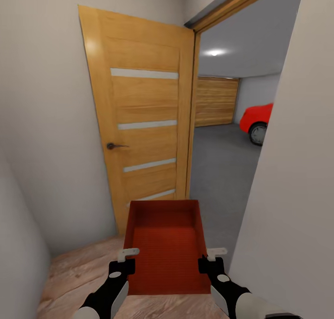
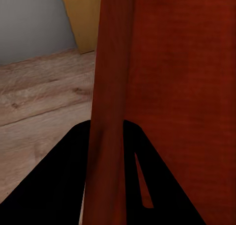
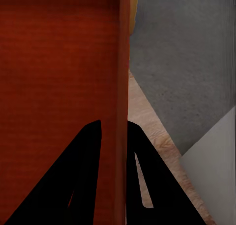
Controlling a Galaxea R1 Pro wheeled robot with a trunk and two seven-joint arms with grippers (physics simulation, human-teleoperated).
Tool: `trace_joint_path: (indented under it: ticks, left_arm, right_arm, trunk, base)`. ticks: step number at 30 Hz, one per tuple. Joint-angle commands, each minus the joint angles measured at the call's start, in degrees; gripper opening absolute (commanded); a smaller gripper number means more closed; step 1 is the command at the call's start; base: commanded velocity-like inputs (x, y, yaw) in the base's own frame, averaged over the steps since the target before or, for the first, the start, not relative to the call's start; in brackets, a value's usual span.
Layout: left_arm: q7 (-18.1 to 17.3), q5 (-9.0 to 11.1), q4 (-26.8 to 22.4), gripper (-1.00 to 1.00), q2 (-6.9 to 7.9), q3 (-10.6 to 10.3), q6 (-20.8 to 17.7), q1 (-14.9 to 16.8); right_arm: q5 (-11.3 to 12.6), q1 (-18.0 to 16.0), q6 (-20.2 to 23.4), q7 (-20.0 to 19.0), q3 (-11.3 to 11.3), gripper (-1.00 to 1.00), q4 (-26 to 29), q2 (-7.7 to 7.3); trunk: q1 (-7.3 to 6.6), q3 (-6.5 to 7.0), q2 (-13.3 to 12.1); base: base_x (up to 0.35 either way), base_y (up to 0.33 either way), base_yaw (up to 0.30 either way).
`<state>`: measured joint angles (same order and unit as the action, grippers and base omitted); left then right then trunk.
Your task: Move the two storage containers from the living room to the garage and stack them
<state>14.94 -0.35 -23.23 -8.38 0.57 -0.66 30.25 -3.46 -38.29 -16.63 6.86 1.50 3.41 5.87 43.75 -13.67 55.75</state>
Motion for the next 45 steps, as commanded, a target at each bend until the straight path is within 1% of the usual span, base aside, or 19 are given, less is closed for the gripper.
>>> trace_joint_path:
  ticks: [1,30,45]
  left_arm:
    - [0.5,-0.9,-2.6,-1.00,0.67,2.1,-0.1,0.0]
    - [0.5,-0.9,-2.6,-1.00,0.65,2.1,-0.2,0.0]
    - [0.5,-0.9,-2.6,-1.00,0.65,2.1,-0.1,0.0]
  right_arm:
    - [0.1,0.0,-0.2,0.4,-1.1,-1.00,-0.2,0.00]
    - [0.1,0.0,-0.2,0.4,-1.1,-1.00,-0.2,0.02]
    - [0.2,0.0,-0.2,0.5,-1.1,-1.00,-0.2,0.02]
  trunk:
    - [0.04,-0.08,0.1]
    - [0.04,-0.08,0.1]
    - [0.04,-0.05,0.1]
  base:
    - [0.313,0.187,-0.285]
    - [0.308,0.201,-0.283]
    - [0.305,0.213,-0.041]
